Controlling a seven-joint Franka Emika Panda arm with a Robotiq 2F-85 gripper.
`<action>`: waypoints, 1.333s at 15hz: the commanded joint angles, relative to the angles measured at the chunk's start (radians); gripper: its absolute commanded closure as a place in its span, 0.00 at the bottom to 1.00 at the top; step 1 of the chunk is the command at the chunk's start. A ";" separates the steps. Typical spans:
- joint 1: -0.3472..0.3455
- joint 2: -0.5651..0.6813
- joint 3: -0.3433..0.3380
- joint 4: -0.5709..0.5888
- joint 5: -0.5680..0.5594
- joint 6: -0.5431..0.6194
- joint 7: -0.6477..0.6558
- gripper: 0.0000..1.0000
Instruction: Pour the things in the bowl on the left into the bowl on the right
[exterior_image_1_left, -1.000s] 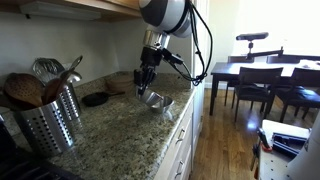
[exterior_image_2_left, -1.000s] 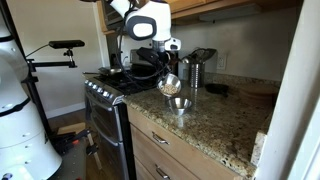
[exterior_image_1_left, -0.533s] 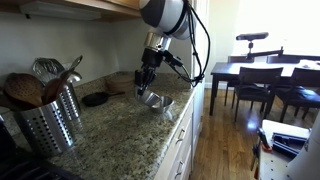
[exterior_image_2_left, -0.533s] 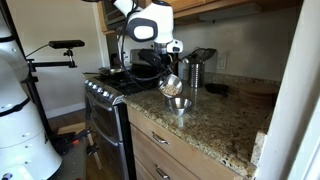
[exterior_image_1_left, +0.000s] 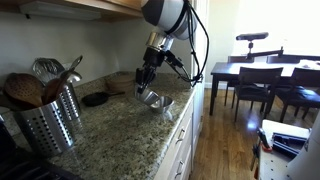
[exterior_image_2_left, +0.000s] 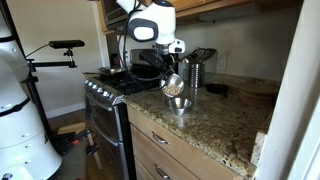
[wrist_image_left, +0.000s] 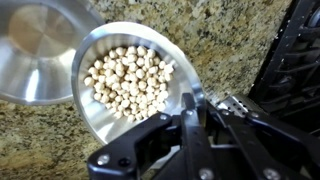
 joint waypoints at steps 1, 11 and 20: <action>-0.015 0.003 -0.003 0.008 0.076 -0.009 -0.080 0.92; -0.033 0.002 -0.011 -0.012 0.198 -0.010 -0.197 0.92; -0.039 -0.027 -0.013 -0.039 0.284 -0.008 -0.278 0.92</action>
